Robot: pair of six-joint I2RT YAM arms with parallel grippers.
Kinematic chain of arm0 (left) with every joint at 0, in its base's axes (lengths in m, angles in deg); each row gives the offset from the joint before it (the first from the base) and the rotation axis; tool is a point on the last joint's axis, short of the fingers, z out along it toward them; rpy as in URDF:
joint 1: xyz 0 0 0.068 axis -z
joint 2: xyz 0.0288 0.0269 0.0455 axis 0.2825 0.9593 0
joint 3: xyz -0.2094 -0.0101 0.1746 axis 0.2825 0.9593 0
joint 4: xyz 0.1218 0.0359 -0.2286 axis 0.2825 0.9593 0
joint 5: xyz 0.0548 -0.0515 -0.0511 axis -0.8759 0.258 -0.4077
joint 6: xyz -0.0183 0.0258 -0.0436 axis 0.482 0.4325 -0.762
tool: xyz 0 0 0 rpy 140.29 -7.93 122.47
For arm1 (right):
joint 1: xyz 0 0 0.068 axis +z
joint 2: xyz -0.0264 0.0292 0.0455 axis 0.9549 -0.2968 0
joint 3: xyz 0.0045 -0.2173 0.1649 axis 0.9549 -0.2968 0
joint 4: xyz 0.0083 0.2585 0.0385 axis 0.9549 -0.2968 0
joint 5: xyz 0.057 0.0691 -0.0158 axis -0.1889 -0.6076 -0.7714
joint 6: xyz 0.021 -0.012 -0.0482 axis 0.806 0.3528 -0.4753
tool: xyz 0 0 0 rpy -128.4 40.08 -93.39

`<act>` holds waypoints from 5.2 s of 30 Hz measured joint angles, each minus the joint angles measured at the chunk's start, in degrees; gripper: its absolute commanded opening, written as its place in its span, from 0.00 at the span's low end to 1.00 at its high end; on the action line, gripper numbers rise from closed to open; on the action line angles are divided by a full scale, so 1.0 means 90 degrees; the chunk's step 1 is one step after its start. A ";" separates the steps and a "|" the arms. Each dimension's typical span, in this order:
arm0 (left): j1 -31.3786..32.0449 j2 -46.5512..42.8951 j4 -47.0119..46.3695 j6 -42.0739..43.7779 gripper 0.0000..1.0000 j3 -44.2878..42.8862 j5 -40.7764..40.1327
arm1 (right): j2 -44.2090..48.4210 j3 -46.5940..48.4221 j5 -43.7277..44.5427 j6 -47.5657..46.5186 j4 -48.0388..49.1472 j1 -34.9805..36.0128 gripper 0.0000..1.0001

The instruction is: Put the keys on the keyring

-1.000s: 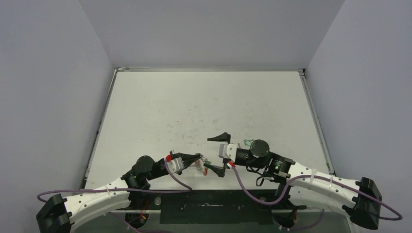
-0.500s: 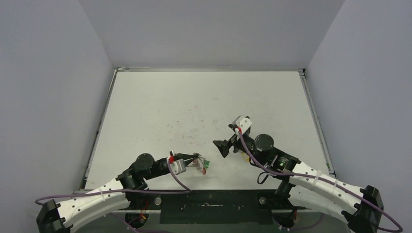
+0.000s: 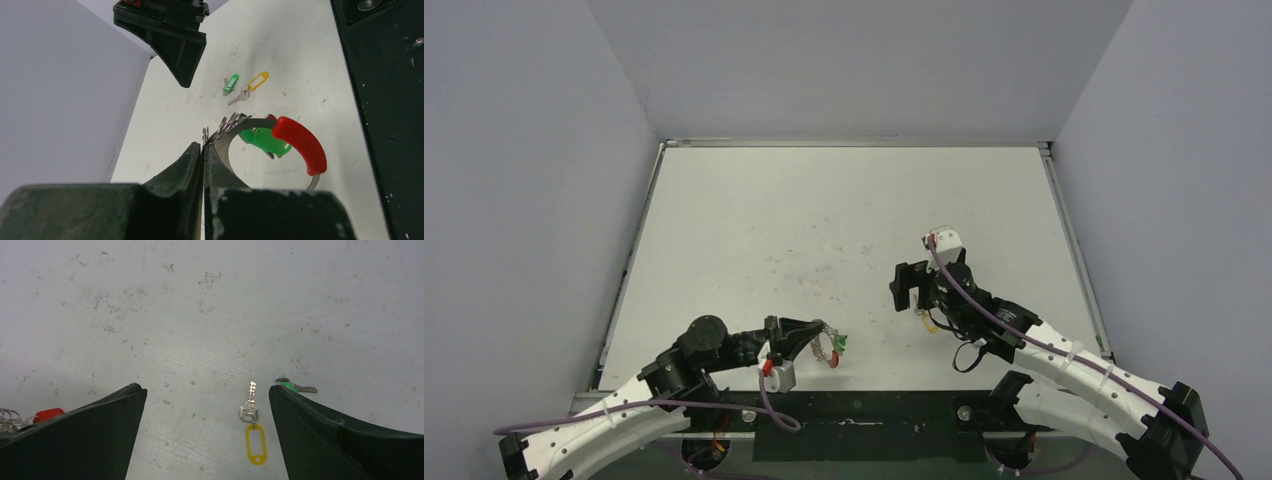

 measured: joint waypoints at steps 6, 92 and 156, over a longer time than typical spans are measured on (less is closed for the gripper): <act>0.0000 0.0308 0.0675 0.0070 0.00 -0.0617 -0.0372 | -0.0415 0.0374 0.0202 0.0362 -0.0738 -0.0039 1.00; -0.0002 0.2756 -0.0039 -0.2526 0.00 -0.0685 -0.1421 | -0.0804 0.0877 -0.2739 -0.0253 -0.1462 -0.1702 0.00; -0.0002 0.2837 -0.2106 -0.3327 0.00 0.0238 -0.0257 | -0.2064 0.1936 -0.2749 -0.2494 -0.1513 0.1938 0.00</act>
